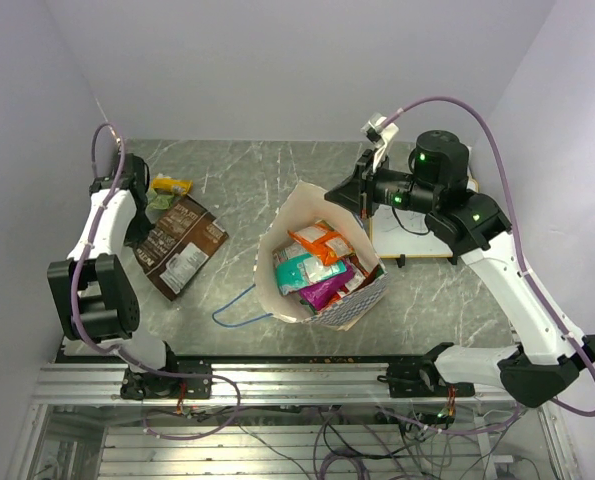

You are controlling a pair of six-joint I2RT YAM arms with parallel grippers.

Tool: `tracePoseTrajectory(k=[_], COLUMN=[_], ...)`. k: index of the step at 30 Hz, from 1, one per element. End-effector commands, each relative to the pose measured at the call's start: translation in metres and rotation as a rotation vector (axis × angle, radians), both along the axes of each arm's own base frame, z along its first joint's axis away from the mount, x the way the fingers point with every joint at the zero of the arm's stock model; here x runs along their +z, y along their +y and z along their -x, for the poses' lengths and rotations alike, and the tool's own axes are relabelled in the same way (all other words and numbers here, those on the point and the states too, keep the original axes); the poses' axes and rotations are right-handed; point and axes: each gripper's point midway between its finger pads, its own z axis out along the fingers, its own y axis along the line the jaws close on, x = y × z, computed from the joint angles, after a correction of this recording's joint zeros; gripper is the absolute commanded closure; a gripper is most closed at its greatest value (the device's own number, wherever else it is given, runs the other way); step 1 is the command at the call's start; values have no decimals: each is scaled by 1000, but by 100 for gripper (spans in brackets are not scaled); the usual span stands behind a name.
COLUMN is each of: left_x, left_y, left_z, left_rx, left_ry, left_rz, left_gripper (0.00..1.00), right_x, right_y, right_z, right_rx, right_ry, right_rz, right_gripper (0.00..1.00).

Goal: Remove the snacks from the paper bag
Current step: Place the snack at the center of the board.

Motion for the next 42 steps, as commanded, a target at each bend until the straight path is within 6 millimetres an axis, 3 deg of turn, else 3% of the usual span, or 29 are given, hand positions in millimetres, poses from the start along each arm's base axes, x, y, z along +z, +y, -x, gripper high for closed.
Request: tracePoseTrajectory(k=[1,7,13,21,23,25,30,32,37,42], left_x=[-18,-35,-56,-52,-53,-46,3,30,105,195], left_y=[14,2,-29,-37,-41,-43,-50,-60,-104,-167], left_z=[16,23,31,50,52,51,39,31,14,15], left_rx=[56,10,-82,-66,-73,-81,-112,-136,-238,-478], left_ry=[75,100,145,122,122,105,-37,-134,-427,-766], left_rz=[-2,68,239,260,281,289,304,341,468,605], left_gripper=[93,93,93,92,86,67,13,1,1,8], right_x=[26,26,24,28,28,29,31,32,27,27], right_y=[3,4,6,6,7,7,9,9,6,2], right_z=[3,2,5,9,10,11,15,17,23,28], right_rx=[24,24,29,34,39,47,67,73,82,86], right_ry=[-73,-62,-44,-37,-35,-32,-27,-27,-24,-33], right_rz=[-34,-45,-70,-90,-92,-96,-105,-108,-94,-93], right_gripper=[100,100,100,100,100,100,100,100,100,100])
